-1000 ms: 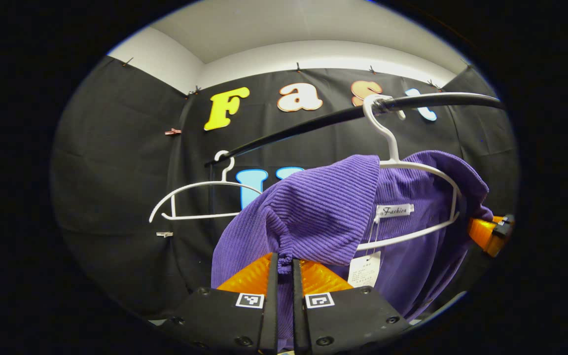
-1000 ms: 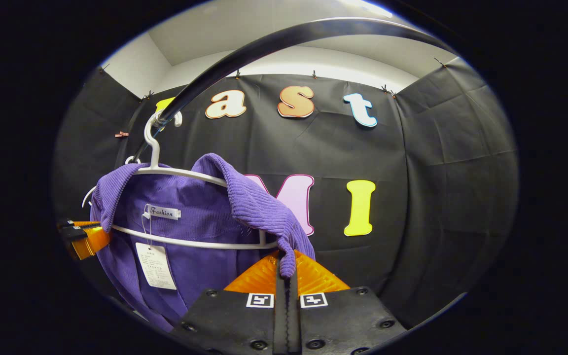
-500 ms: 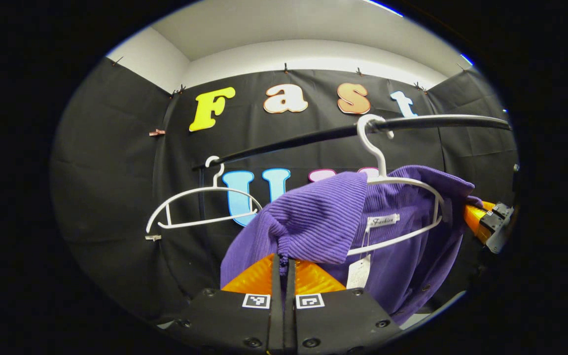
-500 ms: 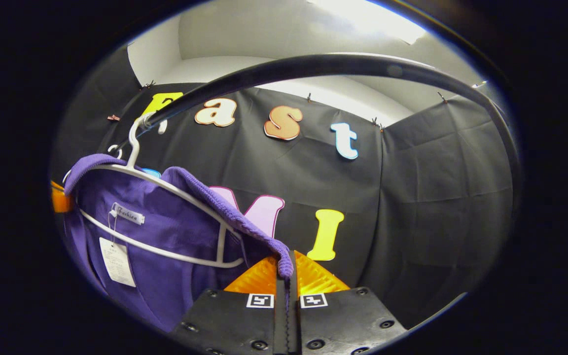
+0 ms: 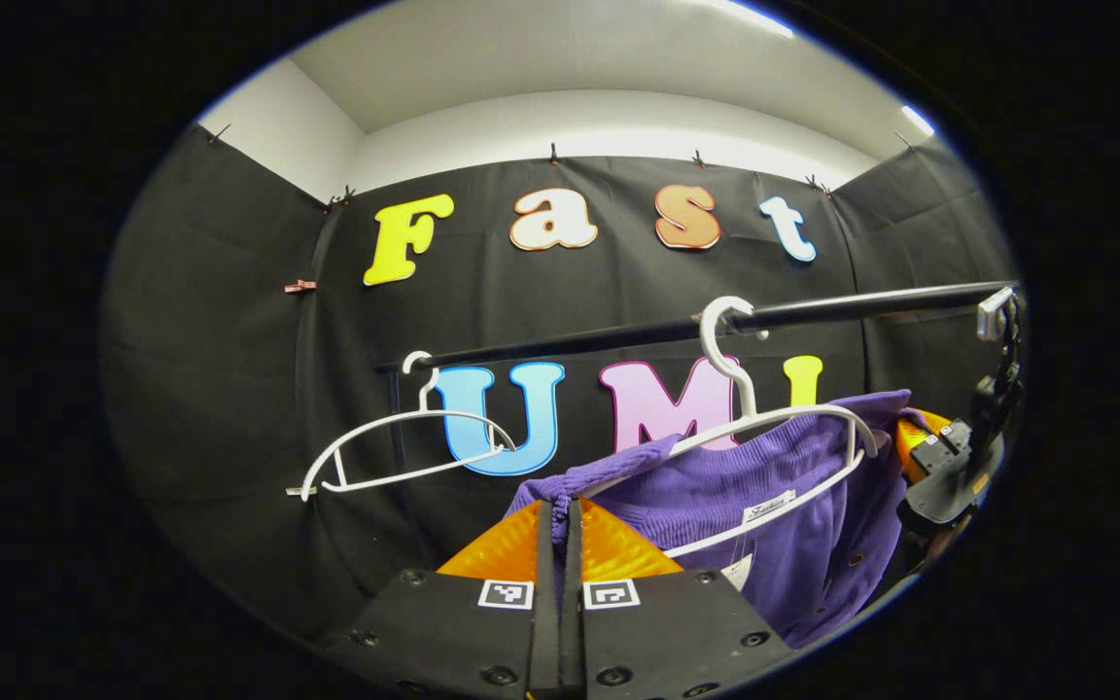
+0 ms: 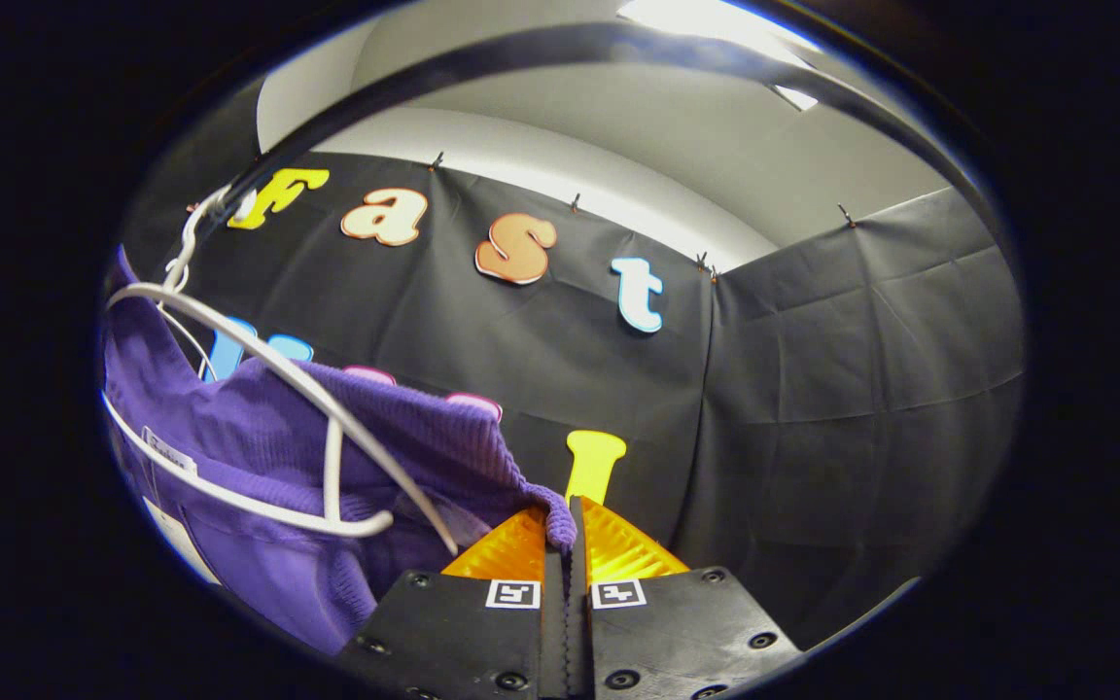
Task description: Grasp the clothes on the hanger with both hands and then place them into the laundry hamper below.
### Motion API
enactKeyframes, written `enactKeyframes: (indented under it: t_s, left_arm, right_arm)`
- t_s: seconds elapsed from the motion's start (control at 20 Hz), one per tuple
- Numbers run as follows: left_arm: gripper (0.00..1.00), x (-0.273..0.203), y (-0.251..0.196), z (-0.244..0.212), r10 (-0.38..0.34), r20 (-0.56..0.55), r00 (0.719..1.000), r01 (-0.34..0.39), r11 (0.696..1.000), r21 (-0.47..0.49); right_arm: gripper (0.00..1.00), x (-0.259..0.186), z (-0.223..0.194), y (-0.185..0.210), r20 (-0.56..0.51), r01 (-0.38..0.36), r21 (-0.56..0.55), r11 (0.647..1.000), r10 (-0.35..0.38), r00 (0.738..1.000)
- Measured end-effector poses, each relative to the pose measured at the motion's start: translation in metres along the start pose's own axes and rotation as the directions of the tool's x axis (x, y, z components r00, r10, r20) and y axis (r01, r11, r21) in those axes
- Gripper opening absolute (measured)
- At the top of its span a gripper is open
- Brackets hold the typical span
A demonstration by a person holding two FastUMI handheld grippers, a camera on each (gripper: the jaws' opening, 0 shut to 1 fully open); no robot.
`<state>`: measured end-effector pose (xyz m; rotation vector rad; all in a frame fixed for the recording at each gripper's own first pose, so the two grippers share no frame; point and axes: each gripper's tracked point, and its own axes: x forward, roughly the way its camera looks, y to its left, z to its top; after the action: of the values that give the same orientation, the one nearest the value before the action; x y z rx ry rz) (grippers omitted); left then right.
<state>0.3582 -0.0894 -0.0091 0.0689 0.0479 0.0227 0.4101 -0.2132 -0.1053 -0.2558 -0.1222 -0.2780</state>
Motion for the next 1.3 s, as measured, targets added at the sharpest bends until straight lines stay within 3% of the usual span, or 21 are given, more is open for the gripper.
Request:
enactKeyframes:
  t_s: [0.2, 0.35, 0.65, 0.9, 0.95, 1.3]
  left_arm:
    - [0.05, -0.003, -0.009, 0.003, -0.028, -0.005, 1.000, 0.028, 1.000, -0.005]
    - [0.05, -0.001, 0.005, -0.005, -0.026, -0.033, 0.999, 0.026, 1.000, -0.006]
    - [0.05, -0.012, 0.045, -0.025, 0.021, -0.078, 0.997, -0.021, 1.000, 0.003]
    - [0.05, -0.030, 0.088, -0.043, 0.083, -0.108, 0.991, -0.082, 0.997, 0.015]
    - [0.05, -0.033, 0.087, -0.051, 0.071, -0.118, 0.990, -0.069, 0.997, 0.019]
    - [0.05, -0.060, 0.044, -0.110, -0.080, -0.217, 0.973, 0.078, 0.997, -0.017]
  right_arm:
    - [0.05, -0.016, -0.064, 0.018, -0.121, -0.044, -0.021, 0.999, 0.041, 0.992]
    - [0.05, -0.040, -0.078, 0.050, -0.167, -0.130, -0.005, 0.992, 0.127, 0.978]
    - [0.05, -0.101, -0.047, 0.119, -0.164, -0.333, 0.079, 0.940, 0.342, 0.926]
    - [0.08, -0.127, -0.001, 0.139, -0.104, -0.397, 0.113, 0.911, 0.408, 0.907]
    - [0.05, -0.131, 0.004, 0.137, -0.099, -0.396, 0.116, 0.911, 0.407, 0.908]
    - [0.05, -0.145, 0.021, 0.136, -0.116, -0.404, 0.139, 0.904, 0.420, 0.900]
